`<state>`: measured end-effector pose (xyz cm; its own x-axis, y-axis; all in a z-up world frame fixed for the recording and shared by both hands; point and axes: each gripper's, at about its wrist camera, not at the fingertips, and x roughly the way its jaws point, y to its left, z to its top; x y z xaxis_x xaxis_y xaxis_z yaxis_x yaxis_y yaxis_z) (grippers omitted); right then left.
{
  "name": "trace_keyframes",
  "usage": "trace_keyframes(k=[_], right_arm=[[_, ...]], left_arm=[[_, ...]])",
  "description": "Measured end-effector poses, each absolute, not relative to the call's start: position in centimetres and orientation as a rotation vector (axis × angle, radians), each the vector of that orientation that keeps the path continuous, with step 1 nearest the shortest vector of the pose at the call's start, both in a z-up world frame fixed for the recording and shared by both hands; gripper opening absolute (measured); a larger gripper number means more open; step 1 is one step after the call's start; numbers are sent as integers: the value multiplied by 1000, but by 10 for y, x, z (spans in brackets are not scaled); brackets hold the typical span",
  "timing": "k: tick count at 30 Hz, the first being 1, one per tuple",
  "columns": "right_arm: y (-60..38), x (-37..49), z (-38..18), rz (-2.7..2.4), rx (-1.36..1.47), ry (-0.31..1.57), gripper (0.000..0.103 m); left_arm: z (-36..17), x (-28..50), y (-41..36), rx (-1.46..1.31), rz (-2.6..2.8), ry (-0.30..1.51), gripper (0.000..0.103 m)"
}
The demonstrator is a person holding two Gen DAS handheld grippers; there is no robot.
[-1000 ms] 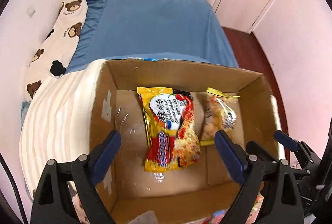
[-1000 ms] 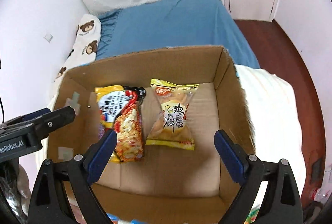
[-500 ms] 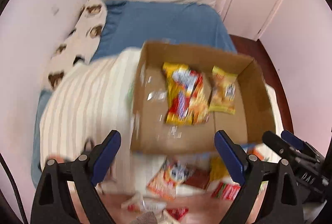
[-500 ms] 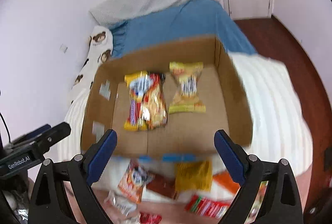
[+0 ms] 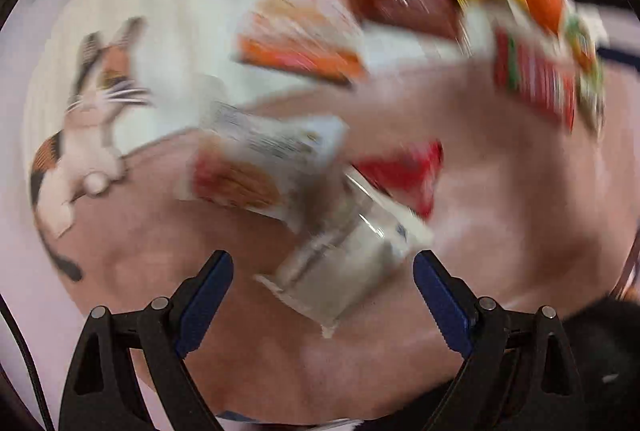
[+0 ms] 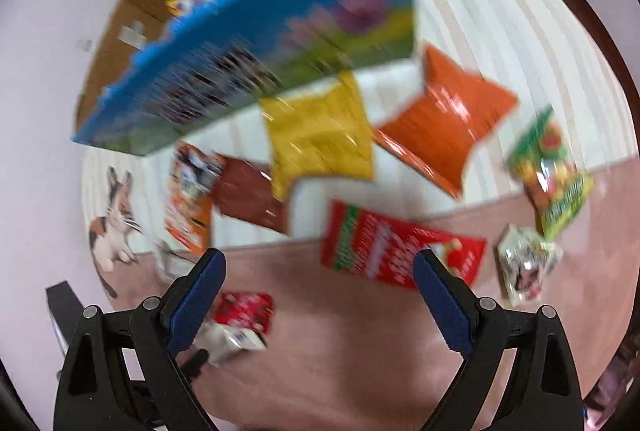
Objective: Organize snacks
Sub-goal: 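Grasp the white wafer packet with left tool while right tool grasps the orange chip bag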
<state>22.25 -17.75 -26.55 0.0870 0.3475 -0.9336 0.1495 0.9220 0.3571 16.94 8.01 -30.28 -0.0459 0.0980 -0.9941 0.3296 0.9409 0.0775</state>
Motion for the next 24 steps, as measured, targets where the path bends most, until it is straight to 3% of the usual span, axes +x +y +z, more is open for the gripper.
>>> trace_keyframes(k=[3,4,5,6,10,13,15,19,21,22,24], right_arm=[[-185,212,-278,135,401,1512,97],[-188,211,-281,131,402,1514,97],[-190,210,-282,127,403,1515,97],[-193,211,-284,122,404,1514,97],[-213,226,-277,91,400,1466,97],[-238,242,-277,22,472,1437,97],[-256,256,-285,-32,566,1430,97],[-275,288,-317,-126,732,1436,96],[-274,300,-334,-163,748,1466,78],[-274,303,-339,-168,762,1471,63],[-273,307,-347,-186,756,1493,56]], left_arm=[[-333,164,58,507,-228,1627,92],[-340,164,54,536,-237,1628,87],[-347,164,50,557,-239,1632,77],[-351,165,48,545,-242,1650,57],[-347,179,57,401,-154,1671,56],[-338,195,81,139,-35,1697,55],[-336,201,95,-35,27,1707,55],[-340,205,107,-122,67,1723,56],[-342,204,105,-112,59,1724,59],[-342,203,104,-102,46,1725,61],[-347,201,94,-60,21,1738,61]])
